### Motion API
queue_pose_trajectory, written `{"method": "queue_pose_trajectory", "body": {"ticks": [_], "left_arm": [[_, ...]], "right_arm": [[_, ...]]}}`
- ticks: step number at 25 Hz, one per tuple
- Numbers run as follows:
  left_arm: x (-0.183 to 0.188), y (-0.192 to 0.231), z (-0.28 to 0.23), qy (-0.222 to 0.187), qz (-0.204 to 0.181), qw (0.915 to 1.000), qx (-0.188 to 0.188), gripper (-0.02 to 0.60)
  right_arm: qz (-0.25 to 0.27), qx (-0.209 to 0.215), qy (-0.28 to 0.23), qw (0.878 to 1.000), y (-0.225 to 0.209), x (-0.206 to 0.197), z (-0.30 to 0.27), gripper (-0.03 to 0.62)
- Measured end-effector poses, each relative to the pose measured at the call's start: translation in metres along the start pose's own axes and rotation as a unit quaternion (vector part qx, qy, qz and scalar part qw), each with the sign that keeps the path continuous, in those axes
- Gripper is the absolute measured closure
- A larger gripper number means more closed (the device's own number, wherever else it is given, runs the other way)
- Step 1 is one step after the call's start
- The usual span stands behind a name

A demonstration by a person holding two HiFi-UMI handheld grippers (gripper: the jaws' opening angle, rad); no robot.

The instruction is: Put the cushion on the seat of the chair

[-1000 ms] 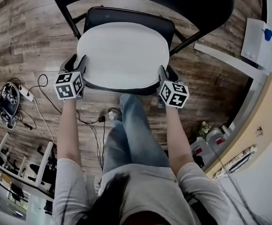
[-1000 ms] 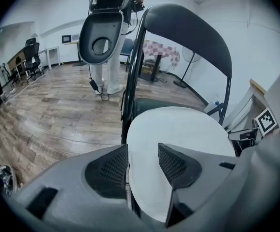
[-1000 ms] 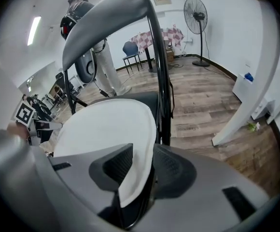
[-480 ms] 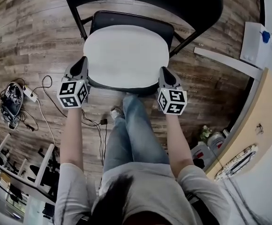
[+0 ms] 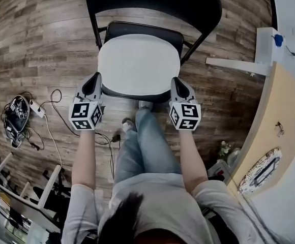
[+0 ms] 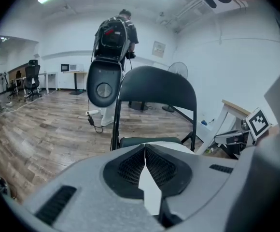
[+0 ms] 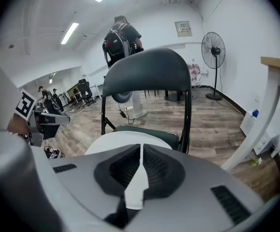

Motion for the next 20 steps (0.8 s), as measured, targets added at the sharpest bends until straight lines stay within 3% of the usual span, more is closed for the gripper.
{"method": "queue_pose_trajectory", "body": {"ticks": [9,20], "left_arm": [[0.041,-0.02,0.062,-0.047,0.002,0.9988,-0.016,0.569],[0.101,-0.05,0.132,-0.114,0.002,0.9927,-0.041,0.569]], "right_arm": [[-0.004,-0.002,-0.057,0.998,0.025,0.044,0.058,0.571],[0.027,0.005,-0.122,0.992,0.054,0.101,0.139,0.572]]}}
Point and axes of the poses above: the fingertips, and each gripper's own axes: z backward along the fingers, y to its left, x out of its top, the point moved 10 cm from there along z, backward along the fingers, and after that the axes turned 14 degrees about -y, right-handed, at the moved point
